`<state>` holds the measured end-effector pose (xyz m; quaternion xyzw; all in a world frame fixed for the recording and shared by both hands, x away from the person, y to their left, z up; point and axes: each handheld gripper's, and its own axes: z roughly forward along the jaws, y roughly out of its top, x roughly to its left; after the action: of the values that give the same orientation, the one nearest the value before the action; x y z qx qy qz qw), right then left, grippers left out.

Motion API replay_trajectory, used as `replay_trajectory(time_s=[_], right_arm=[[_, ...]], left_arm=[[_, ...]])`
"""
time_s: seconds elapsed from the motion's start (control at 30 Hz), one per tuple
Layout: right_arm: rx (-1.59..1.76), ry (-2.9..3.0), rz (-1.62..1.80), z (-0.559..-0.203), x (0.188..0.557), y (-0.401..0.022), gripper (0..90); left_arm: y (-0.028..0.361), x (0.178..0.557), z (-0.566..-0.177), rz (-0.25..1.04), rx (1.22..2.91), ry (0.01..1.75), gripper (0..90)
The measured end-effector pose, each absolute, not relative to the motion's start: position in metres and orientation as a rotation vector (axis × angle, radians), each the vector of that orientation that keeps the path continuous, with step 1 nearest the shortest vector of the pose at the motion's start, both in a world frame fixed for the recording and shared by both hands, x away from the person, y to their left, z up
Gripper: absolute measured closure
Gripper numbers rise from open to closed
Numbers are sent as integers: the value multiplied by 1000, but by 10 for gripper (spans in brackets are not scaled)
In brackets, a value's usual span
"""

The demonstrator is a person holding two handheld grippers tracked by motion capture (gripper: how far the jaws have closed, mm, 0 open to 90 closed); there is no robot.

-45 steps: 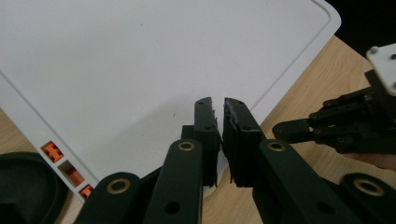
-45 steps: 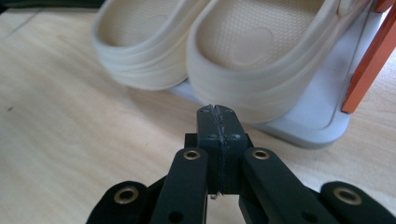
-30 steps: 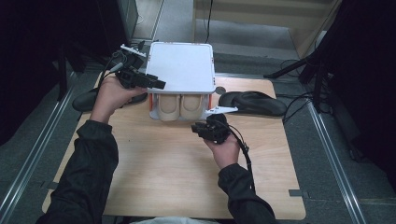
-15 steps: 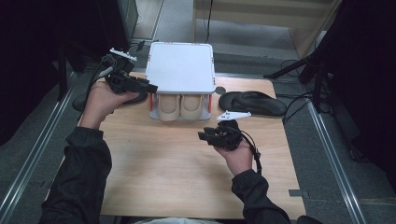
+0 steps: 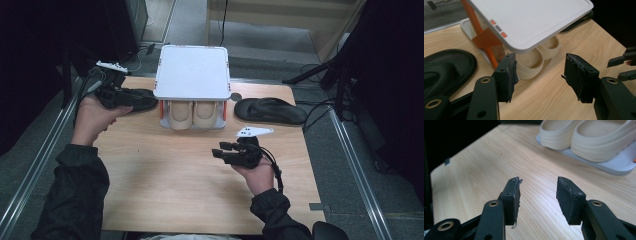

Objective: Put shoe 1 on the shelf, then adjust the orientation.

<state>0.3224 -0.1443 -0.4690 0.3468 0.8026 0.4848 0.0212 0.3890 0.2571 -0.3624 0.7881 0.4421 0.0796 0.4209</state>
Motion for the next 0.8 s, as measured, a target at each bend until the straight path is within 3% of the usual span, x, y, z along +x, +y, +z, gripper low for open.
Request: replay_trajectory(time_s=[0.53,0.63,0.8], right_arm=[[1058,2476,1489,-469,317,-149,528],[1050,2481,1454,-471,318,-147,512],[1049,2503,1451,-475,319,-144,513]], left_arm=[[291,382,-392,268,1946,1173,455],[301,384,-397,227,1944,1205,570],[315,388,-410,308,1980,1271,765]])
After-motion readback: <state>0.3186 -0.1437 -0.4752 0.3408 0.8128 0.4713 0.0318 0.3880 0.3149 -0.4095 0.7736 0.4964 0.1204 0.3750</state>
